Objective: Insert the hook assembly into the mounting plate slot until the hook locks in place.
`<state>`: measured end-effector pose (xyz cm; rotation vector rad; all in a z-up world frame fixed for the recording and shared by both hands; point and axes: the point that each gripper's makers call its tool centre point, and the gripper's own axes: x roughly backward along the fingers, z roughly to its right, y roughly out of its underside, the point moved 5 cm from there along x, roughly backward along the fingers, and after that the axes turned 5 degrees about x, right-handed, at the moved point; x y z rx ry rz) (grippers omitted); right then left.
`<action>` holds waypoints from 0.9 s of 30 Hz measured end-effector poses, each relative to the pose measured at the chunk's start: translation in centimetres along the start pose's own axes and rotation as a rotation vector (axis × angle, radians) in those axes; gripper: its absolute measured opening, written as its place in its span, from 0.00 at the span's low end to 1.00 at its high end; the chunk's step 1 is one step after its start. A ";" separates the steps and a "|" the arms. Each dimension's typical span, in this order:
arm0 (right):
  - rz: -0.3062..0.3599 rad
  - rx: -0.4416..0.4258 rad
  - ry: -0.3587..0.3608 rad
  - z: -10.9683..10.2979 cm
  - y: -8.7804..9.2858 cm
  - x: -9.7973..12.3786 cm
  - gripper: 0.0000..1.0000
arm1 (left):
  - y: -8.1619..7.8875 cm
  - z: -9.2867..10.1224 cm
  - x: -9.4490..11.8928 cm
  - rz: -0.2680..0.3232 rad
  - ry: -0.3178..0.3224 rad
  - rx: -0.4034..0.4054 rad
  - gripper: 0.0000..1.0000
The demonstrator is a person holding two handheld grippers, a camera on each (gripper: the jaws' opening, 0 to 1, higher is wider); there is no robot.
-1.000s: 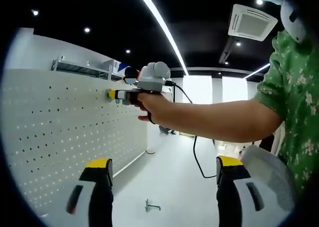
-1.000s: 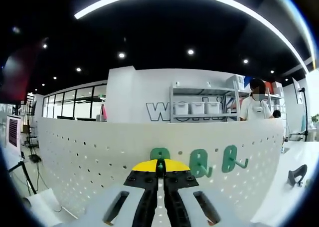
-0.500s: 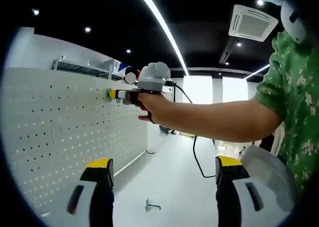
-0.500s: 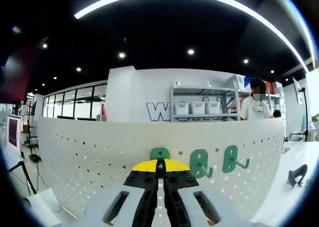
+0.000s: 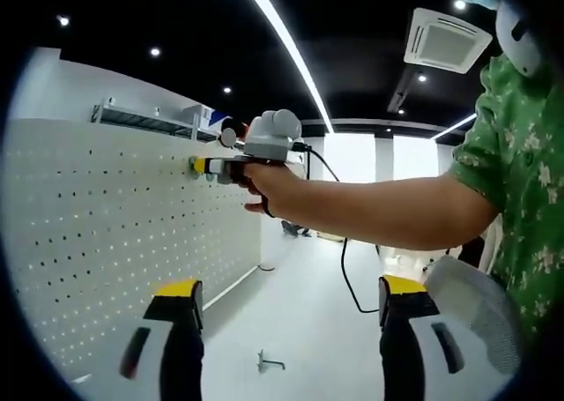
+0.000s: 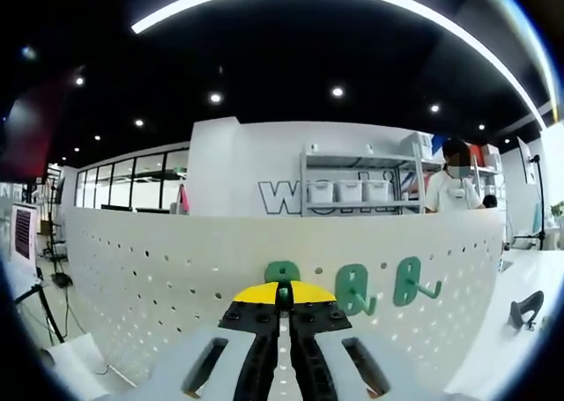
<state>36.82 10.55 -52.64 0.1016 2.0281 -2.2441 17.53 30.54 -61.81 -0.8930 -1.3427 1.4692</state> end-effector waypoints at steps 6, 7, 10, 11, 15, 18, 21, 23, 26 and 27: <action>-0.003 -0.012 -0.004 -0.1 0.0 0.1 0.01 | 0.0 0.0 -0.1 -0.003 0.003 -0.002 0.83; -0.004 -0.011 -0.004 -0.1 0.0 0.1 0.01 | 0.1 0.0 -0.1 -0.005 0.003 -0.002 0.83; -0.006 0.004 -0.002 -0.1 0.1 0.1 0.01 | 0.0 -0.1 0.0 -0.003 0.002 -0.001 0.82; 0.000 0.005 -0.003 -0.1 0.0 0.0 0.01 | 0.0 -0.1 0.0 -0.002 0.002 -0.001 0.82; 0.001 0.010 -0.003 0.0 0.1 0.0 0.01 | 0.0 0.0 0.0 -0.003 0.005 -0.003 0.81; 0.003 0.017 -0.001 0.1 0.1 0.0 0.01 | 0.0 0.1 0.0 -0.004 0.006 -0.003 0.81; 0.001 0.008 -0.006 0.1 0.1 0.0 0.01 | 0.0 0.1 0.0 -0.003 0.005 -0.004 0.81; -0.001 0.008 -0.006 0.1 0.1 -0.1 0.01 | -0.1 0.1 0.0 -0.002 0.006 -0.003 0.81; 0.013 0.017 -0.003 0.2 0.0 -0.1 0.01 | -0.1 0.1 0.0 -0.001 0.006 -0.003 0.80; 0.013 0.022 -0.003 0.2 0.0 -0.1 0.01 | -0.1 0.1 0.0 -0.001 0.006 -0.003 0.80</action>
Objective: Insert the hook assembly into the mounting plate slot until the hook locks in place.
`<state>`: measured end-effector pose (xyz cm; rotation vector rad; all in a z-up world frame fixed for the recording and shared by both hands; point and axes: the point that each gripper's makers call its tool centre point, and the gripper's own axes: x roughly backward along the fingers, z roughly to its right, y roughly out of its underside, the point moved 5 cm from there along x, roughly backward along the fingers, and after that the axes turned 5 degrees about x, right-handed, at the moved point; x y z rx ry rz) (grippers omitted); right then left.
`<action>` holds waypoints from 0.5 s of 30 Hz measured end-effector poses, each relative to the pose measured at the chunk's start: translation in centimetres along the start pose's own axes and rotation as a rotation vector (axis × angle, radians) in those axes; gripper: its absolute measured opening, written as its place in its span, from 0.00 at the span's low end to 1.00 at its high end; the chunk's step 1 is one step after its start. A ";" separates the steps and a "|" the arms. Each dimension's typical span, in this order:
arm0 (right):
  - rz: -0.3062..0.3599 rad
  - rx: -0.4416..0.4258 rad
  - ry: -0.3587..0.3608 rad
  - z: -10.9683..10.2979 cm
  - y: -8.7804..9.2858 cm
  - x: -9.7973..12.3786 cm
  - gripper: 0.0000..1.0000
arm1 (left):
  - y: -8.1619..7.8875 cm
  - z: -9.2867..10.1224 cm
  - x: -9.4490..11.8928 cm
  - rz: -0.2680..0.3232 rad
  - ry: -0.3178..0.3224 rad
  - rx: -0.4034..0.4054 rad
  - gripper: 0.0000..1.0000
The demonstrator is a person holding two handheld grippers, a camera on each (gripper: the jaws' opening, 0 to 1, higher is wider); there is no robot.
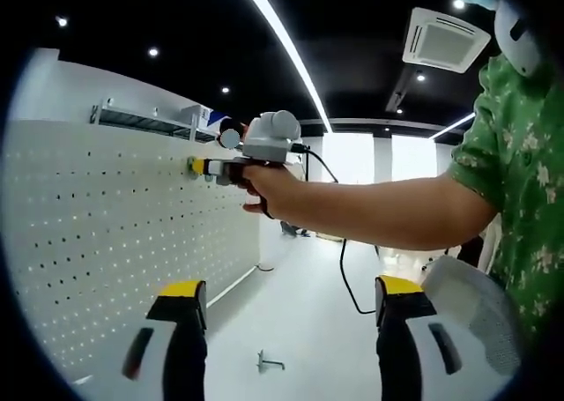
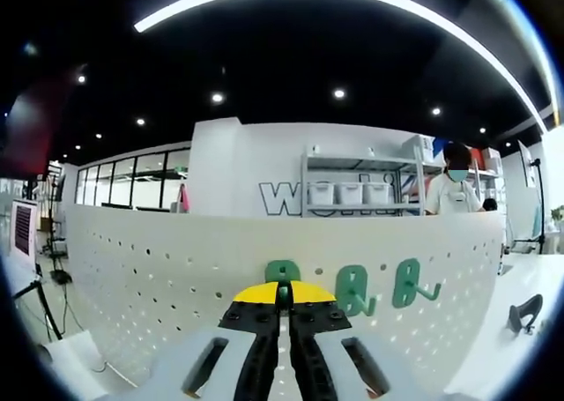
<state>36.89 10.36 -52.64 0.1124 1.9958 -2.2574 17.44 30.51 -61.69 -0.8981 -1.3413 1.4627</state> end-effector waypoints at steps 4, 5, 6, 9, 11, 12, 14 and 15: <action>0.009 -0.009 0.001 0.2 0.0 -0.2 0.01 | 0.0 0.0 0.0 -0.003 0.001 0.000 0.80; 0.012 -0.011 0.003 0.2 0.0 -0.2 0.01 | 0.0 0.0 0.0 -0.001 0.002 0.002 0.80; 0.017 -0.007 0.007 0.3 -0.1 -0.2 0.01 | 0.0 0.1 0.0 0.000 0.003 0.004 0.79; 0.025 -0.019 0.007 0.4 0.0 -0.3 0.01 | 0.1 0.0 0.0 -0.002 0.004 0.004 0.79; 0.027 -0.018 0.010 0.3 0.1 -0.2 0.01 | 0.1 0.1 0.0 -0.001 0.005 0.005 0.79; 0.030 -0.016 0.009 0.2 0.1 -0.1 0.01 | 0.0 0.1 0.0 0.000 0.006 0.005 0.79; 0.049 -0.032 0.002 0.1 0.1 0.1 0.01 | 0.0 0.0 0.0 0.000 0.006 0.003 0.79; 0.050 -0.025 0.005 0.1 0.2 0.1 0.01 | 0.0 0.0 0.0 0.000 0.007 0.004 0.78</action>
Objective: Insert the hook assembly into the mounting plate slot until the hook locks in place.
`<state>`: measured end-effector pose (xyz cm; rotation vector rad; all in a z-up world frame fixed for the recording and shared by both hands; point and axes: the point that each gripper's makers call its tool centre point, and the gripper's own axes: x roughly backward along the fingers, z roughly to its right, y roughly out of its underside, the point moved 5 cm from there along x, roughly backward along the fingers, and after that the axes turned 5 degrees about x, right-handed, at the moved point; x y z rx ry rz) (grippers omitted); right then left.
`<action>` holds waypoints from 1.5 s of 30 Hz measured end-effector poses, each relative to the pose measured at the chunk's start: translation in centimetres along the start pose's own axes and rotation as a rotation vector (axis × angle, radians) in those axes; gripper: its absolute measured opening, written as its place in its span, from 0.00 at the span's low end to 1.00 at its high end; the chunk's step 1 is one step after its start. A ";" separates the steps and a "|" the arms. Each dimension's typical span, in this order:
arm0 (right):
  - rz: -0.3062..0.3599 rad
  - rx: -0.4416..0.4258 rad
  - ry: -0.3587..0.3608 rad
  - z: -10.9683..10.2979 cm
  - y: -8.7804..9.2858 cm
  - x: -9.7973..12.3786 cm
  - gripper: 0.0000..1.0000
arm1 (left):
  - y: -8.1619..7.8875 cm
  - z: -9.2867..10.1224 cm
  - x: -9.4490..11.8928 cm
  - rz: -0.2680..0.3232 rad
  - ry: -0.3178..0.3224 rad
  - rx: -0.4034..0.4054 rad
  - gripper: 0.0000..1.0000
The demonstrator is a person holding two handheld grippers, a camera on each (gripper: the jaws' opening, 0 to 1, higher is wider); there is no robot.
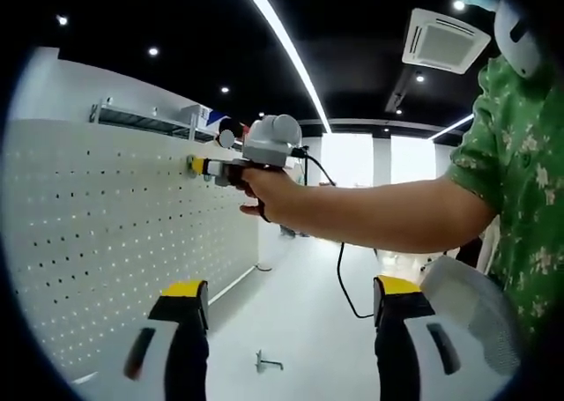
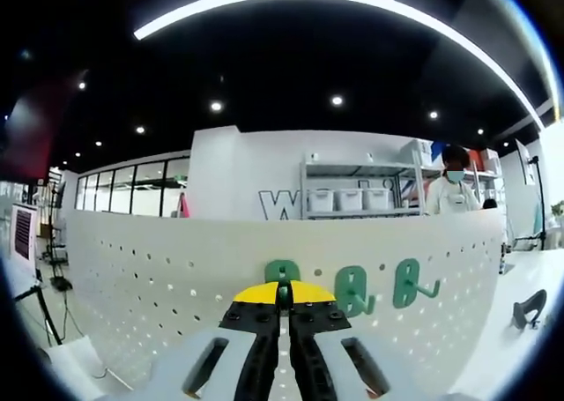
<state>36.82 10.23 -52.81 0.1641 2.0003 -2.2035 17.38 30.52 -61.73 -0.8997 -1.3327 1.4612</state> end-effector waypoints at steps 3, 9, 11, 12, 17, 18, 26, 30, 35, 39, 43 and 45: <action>0.011 -0.002 -0.004 -0.2 -0.1 0.1 0.01 | 0.1 0.0 0.0 -0.001 0.001 0.000 0.78; 0.034 -0.005 -0.002 -0.3 -0.2 0.3 0.00 | 0.1 -0.1 0.0 -0.001 0.002 0.001 0.77; 0.033 -0.010 -0.003 -0.3 0.0 0.3 0.01 | 0.1 -0.1 0.0 -0.002 0.003 0.002 0.77; 0.033 -0.009 -0.003 -0.4 0.0 0.3 0.01 | 0.1 -0.1 0.0 -0.003 0.002 0.002 0.77; 0.043 -0.003 -0.004 -0.5 0.0 0.3 0.01 | 0.2 -0.2 0.0 -0.004 0.002 0.002 0.76; 0.041 -0.004 -0.004 -0.5 0.1 0.3 0.01 | 0.2 -0.2 0.1 -0.004 0.002 0.003 0.76; 0.030 -0.001 -0.005 -0.5 0.4 0.2 0.01 | 0.3 -0.2 0.1 -0.005 0.000 0.004 0.76; 0.025 0.011 -0.009 -0.5 0.4 0.2 0.01 | 0.3 -0.2 0.1 -0.006 0.001 0.006 0.75; 0.017 0.038 -0.016 -0.5 0.4 0.2 0.01 | 0.3 -0.2 0.1 -0.004 0.002 0.007 0.76; 0.017 0.032 -0.018 -0.5 0.5 0.2 0.05 | 0.3 -0.2 0.1 -0.005 0.001 0.008 0.76; 0.006 0.032 -0.022 -0.6 0.9 0.4 0.08 | 0.3 -0.1 0.1 -0.008 0.002 0.006 0.76; 0.003 0.026 -0.021 -0.5 1.0 0.4 0.11 | 0.3 -0.1 0.1 -0.008 0.002 0.008 0.77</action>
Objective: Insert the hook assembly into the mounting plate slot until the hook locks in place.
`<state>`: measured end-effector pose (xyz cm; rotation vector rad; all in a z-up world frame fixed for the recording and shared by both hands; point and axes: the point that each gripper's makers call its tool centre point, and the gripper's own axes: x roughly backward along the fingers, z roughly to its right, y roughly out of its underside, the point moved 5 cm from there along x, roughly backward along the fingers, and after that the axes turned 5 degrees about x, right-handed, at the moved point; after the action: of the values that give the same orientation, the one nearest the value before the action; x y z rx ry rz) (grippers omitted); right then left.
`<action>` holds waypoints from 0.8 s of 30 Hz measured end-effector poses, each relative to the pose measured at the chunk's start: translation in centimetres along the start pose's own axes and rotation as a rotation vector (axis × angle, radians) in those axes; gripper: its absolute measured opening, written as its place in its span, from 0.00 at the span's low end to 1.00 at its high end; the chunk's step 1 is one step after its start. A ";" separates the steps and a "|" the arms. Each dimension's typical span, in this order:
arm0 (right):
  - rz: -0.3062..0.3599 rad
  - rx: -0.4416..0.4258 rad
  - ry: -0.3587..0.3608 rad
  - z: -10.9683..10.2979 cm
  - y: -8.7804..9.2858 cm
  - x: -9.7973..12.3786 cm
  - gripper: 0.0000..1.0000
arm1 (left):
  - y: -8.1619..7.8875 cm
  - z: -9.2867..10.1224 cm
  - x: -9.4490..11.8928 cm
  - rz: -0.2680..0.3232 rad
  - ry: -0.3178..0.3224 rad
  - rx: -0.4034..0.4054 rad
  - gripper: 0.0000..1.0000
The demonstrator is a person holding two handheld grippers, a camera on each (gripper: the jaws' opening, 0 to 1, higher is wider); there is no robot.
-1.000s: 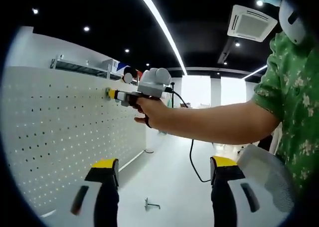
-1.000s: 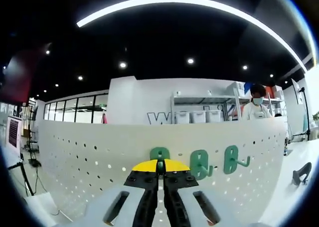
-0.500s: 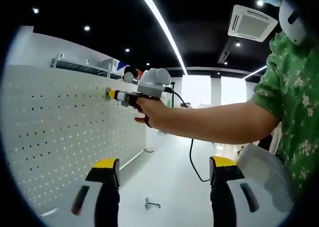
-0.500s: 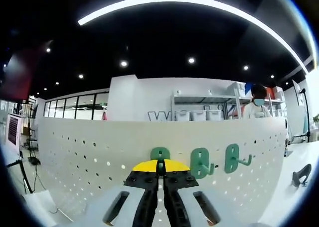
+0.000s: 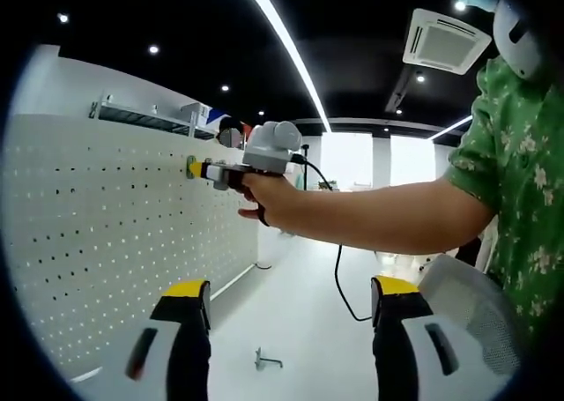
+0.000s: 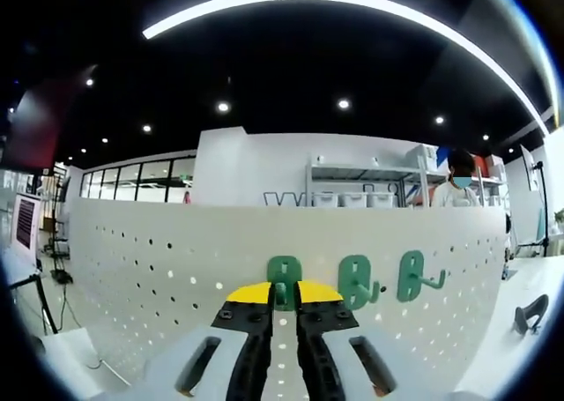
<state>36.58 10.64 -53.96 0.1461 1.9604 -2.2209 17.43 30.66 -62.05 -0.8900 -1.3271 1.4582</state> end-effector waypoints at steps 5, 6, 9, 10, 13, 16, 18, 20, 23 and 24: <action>0.006 -0.009 -0.011 -0.1 0.1 0.3 0.19 | 0.0 0.1 0.0 -0.001 0.001 0.000 0.78; 0.008 -0.019 -0.013 0.0 0.1 0.4 0.21 | 0.0 0.1 0.0 -0.001 0.001 0.000 0.78; 0.009 -0.019 -0.010 0.3 0.3 0.6 0.25 | 0.0 0.1 -0.1 -0.002 0.000 0.001 0.78; 0.008 -0.023 -0.010 0.3 0.4 0.8 0.26 | 0.0 0.1 -0.1 -0.003 -0.001 0.001 0.78; -0.001 -0.026 -0.006 0.4 0.7 1.4 0.28 | 0.1 0.2 -0.1 -0.005 0.000 0.000 0.78; -0.001 -0.032 -0.007 0.6 0.8 1.7 0.31 | 0.0 0.3 -0.1 -0.006 0.000 0.000 0.79; -0.001 -0.030 -0.009 0.6 0.8 2.0 0.32 | 0.0 0.3 -0.1 -0.005 -0.001 -0.001 0.79; 0.002 -0.031 -0.012 0.6 0.7 2.3 0.36 | 0.0 0.3 -0.1 -0.006 -0.003 0.001 0.80; 0.000 -0.033 -0.018 0.6 0.8 2.6 0.40 | 0.0 0.3 0.0 -0.008 -0.004 0.001 0.80; -0.001 -0.032 -0.021 0.6 0.8 2.7 0.41 | 0.0 0.3 0.0 -0.008 -0.005 0.000 0.80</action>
<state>34.16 9.76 -55.20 0.1164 1.9845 -2.1816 17.11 30.54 -62.01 -0.8799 -1.3329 1.4553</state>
